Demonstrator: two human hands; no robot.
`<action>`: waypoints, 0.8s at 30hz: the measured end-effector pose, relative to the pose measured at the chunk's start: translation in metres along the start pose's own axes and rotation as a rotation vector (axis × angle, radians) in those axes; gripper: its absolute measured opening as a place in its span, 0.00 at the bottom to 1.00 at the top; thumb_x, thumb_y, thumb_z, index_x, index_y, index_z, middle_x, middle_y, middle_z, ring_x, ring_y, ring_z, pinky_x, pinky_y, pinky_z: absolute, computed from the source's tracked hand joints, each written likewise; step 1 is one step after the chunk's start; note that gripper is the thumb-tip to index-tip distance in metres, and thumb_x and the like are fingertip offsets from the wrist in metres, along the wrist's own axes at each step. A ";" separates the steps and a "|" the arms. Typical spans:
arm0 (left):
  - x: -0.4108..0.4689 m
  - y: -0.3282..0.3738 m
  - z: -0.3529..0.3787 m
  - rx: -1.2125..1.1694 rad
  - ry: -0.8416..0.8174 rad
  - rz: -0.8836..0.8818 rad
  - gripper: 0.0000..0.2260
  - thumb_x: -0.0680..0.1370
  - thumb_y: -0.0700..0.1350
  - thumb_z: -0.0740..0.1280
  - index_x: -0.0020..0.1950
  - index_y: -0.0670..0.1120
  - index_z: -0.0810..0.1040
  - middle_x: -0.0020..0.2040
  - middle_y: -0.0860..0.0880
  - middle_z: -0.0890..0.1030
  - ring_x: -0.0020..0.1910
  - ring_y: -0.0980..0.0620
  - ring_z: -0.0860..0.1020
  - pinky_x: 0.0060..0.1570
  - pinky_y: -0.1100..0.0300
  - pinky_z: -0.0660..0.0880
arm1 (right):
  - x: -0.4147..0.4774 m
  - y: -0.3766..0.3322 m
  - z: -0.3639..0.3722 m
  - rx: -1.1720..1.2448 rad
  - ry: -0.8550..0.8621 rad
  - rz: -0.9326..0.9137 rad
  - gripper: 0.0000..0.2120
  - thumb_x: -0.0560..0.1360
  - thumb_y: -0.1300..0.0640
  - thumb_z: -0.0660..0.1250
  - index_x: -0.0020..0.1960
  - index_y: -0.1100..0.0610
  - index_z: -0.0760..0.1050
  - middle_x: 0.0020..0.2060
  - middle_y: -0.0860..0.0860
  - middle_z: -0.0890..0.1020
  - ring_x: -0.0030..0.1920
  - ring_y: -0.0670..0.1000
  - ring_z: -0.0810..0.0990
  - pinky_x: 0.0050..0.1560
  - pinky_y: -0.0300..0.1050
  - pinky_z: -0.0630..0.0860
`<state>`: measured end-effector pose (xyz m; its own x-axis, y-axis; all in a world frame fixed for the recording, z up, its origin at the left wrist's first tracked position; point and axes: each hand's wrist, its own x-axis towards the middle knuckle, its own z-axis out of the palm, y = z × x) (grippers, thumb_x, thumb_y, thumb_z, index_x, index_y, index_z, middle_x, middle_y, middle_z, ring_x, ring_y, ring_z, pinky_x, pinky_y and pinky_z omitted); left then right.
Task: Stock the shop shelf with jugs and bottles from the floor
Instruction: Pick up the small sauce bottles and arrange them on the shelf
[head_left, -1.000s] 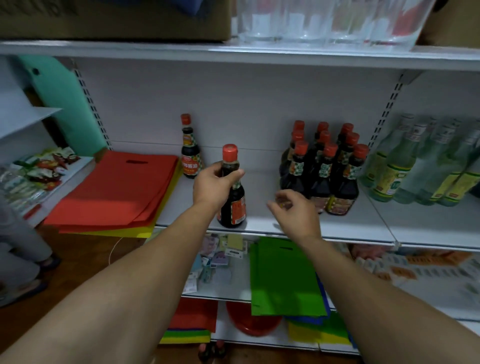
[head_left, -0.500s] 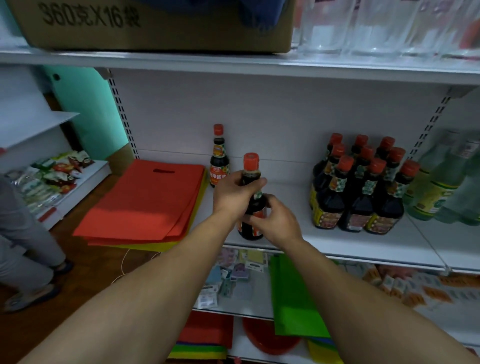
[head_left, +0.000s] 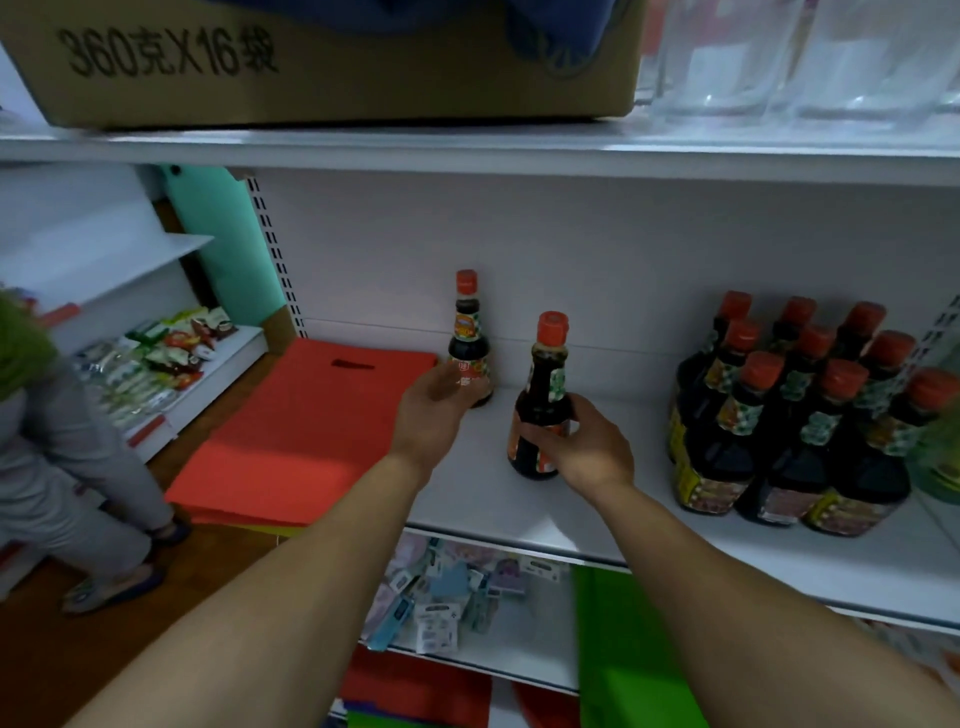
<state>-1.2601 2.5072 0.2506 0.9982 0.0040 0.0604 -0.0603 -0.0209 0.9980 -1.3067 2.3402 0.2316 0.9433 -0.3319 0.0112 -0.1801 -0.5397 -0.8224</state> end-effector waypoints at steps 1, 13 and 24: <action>0.004 -0.004 -0.002 0.006 0.009 -0.006 0.21 0.74 0.43 0.74 0.65 0.42 0.76 0.58 0.52 0.79 0.58 0.54 0.77 0.53 0.64 0.70 | 0.002 0.000 0.002 0.010 0.005 0.011 0.24 0.70 0.42 0.72 0.63 0.46 0.73 0.61 0.48 0.80 0.56 0.54 0.80 0.51 0.45 0.74; 0.071 -0.027 -0.013 0.268 -0.134 -0.075 0.31 0.75 0.41 0.71 0.75 0.41 0.63 0.71 0.47 0.71 0.66 0.52 0.71 0.56 0.66 0.63 | 0.038 -0.003 0.040 0.097 0.091 0.054 0.23 0.72 0.44 0.72 0.64 0.47 0.73 0.60 0.49 0.80 0.58 0.53 0.79 0.54 0.44 0.73; 0.119 -0.046 -0.011 0.425 -0.181 0.001 0.22 0.77 0.40 0.68 0.72 0.48 0.71 0.65 0.47 0.78 0.64 0.47 0.75 0.56 0.60 0.70 | 0.086 -0.011 0.063 0.023 0.085 0.105 0.27 0.73 0.44 0.70 0.68 0.52 0.67 0.62 0.53 0.79 0.59 0.56 0.78 0.57 0.50 0.75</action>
<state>-1.1381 2.5197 0.2117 0.9853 -0.1698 0.0195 -0.0918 -0.4290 0.8986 -1.2061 2.3667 0.2060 0.8921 -0.4510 -0.0283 -0.2696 -0.4810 -0.8342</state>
